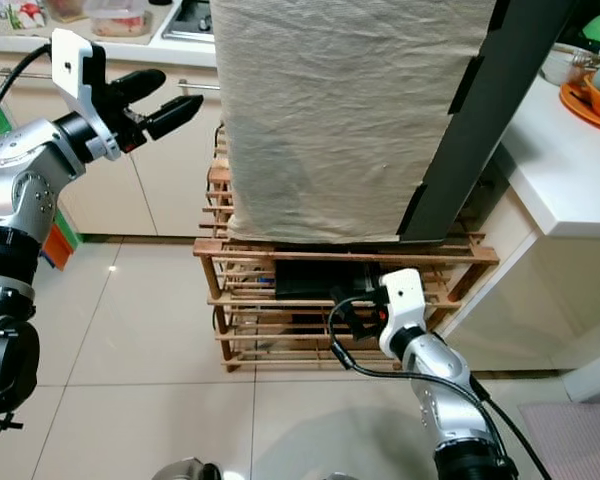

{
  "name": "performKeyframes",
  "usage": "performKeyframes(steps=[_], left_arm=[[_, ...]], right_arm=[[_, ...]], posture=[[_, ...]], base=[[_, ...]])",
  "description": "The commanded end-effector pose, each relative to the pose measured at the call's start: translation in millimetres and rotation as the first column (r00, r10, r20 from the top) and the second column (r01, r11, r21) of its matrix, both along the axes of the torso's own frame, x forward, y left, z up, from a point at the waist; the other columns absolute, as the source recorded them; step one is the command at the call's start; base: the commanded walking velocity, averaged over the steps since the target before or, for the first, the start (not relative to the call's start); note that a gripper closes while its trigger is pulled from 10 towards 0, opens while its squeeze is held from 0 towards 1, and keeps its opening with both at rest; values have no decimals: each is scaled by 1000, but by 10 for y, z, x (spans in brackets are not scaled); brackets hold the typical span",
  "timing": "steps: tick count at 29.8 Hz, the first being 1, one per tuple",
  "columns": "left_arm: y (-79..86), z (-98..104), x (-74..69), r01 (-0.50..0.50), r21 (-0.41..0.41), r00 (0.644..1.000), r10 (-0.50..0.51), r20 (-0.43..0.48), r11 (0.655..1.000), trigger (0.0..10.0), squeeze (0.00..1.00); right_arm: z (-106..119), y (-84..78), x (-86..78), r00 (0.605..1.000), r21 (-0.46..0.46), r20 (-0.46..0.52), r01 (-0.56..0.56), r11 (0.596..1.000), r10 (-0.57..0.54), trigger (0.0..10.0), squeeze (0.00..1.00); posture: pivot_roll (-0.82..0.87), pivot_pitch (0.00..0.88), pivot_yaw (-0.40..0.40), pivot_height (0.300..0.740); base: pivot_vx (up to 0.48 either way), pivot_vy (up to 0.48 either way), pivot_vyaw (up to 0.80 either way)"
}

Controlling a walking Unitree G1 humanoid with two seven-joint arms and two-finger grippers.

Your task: Restocking fridge

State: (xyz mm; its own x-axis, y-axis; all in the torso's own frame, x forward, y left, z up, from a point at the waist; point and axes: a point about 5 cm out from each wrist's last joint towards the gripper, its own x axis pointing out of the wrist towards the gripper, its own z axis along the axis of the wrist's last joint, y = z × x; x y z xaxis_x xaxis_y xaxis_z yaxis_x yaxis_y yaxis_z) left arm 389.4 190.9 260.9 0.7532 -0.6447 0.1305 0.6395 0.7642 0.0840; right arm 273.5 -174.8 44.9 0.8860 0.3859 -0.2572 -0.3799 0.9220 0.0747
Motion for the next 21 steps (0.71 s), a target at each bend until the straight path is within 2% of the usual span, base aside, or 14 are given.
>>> performKeyframes(steps=[1,4,11,21], left_arm=[[-56,47,45,-12,33,1000,12,16,999,10000,0],[-75,20,83,-35,55,999,34,15,998,10000,0],[-140,42,171,-73,19,997,73,0,997,10000,0],[-289,101,227,-47,-27,999,47,-11,999,10000,0]], right_arm=[[76,26,49,1000,-7,25,-1,1000,1,10000,0],[93,53,57,1000,-6,29,-7,1000,7,10000,0],[115,93,41,999,-7,34,-17,1000,17,10000,0],[110,122,9,999,-9,35,-18,1000,19,10000,0]], posture=[[-62,22,-18,740],[-66,23,-19,740],[-78,19,-18,740],[-92,6,-8,740]], base=[[0,0,0],[0,0,0],[0,0,0],[0,0,0]])
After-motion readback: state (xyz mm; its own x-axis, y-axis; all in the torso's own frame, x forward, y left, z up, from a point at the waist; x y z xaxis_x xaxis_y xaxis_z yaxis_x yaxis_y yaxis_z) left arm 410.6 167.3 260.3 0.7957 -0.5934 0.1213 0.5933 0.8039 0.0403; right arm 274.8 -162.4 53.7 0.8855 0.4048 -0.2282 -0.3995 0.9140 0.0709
